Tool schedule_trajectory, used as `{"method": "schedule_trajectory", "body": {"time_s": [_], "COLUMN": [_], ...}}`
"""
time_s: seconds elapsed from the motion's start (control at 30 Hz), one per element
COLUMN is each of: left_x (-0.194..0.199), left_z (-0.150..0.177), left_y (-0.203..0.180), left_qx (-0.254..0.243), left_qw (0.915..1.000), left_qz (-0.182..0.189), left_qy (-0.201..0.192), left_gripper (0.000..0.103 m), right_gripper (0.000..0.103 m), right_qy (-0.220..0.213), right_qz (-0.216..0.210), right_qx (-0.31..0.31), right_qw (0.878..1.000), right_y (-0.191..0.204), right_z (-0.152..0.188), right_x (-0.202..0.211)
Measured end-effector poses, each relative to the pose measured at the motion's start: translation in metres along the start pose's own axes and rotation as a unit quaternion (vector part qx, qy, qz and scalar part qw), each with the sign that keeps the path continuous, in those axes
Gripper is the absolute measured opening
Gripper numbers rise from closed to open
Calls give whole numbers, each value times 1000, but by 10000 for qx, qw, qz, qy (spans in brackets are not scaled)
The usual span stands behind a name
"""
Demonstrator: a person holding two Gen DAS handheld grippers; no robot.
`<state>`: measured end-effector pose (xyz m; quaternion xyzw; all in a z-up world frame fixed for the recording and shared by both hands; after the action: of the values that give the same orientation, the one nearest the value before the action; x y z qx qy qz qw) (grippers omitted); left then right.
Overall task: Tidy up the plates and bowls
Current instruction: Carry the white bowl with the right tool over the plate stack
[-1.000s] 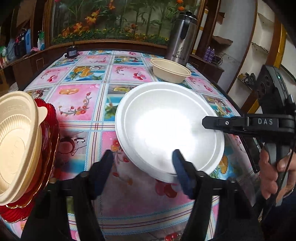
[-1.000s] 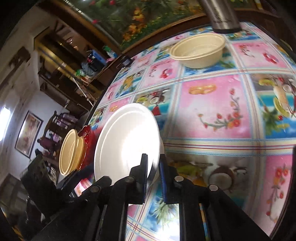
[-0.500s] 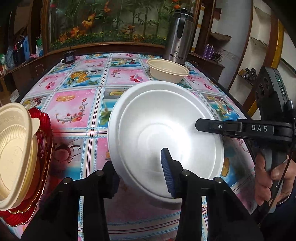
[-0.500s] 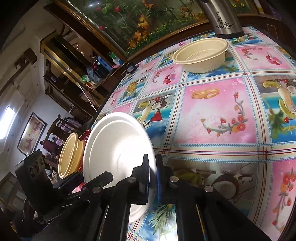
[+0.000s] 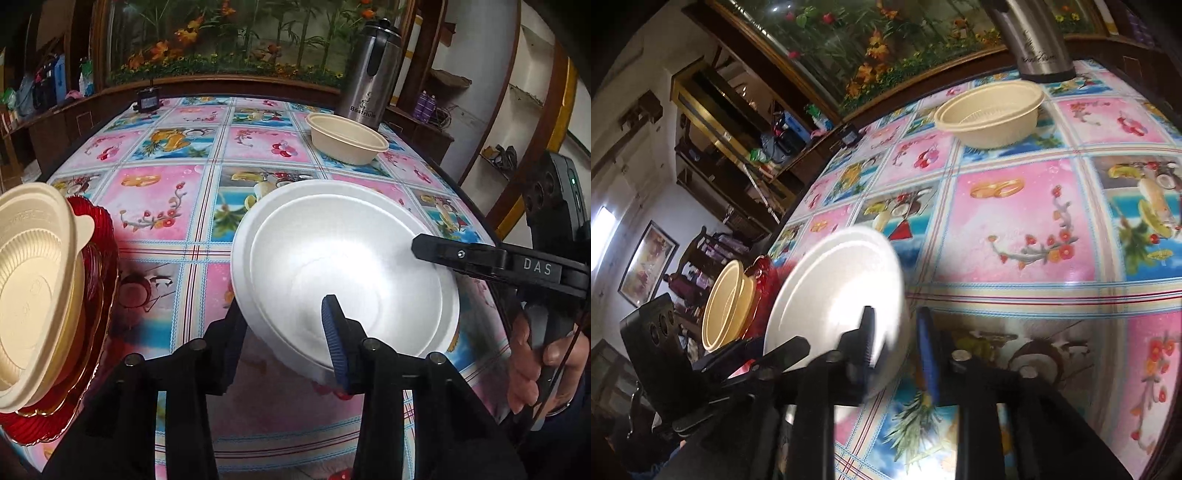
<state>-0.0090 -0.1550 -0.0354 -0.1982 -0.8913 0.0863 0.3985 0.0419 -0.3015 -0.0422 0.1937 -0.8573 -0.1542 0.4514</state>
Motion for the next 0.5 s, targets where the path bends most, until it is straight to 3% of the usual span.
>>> {"method": "schedule_trajectory", "body": {"time_s": [0.07,0.13,0.17,0.33,0.4,0.43,0.5], "left_x": [0,0,-1,-11,-13,-14,-14], "left_z": [0,0,0,-1,-2,-3,-4], "left_y": [2,3,4,3,-1,-4,-8], "left_qx": [90,185,209,171,94,58,-13], "left_qw": [9999,9997,9996,9996,9998,9998,9998], "left_qz": [87,157,181,158,108,130,106], "left_qy": [-3,-9,15,140,165,172,181], "left_gripper": [58,64,64,63,50,34,29], "right_gripper": [32,32,32,12,10,9,7], "right_qy": [-76,-75,-85,7,-28,-33,-38], "right_qz": [-10,6,27,52,79,49,-9], "right_qx": [-51,-16,23,113,104,85,38], "right_qw": [10000,10000,10000,9999,9999,9999,10000], "right_y": [-3,-3,-2,1,0,-1,-3], "right_z": [-1,0,1,6,6,5,6], "right_x": [6,7,7,0,0,0,0]}}
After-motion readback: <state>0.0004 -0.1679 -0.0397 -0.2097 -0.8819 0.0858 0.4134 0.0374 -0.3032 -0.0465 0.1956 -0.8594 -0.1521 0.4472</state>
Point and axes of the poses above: each gripper's, at about its wrist camera, not at the fingertips, and x roughly against the way its jaws point, y to its left, z to its underside, the point moved 9 cm from there along -x, roughly the way its jaws point, and after that the axes turned 10 degrees about z, right-handed, at the moved point
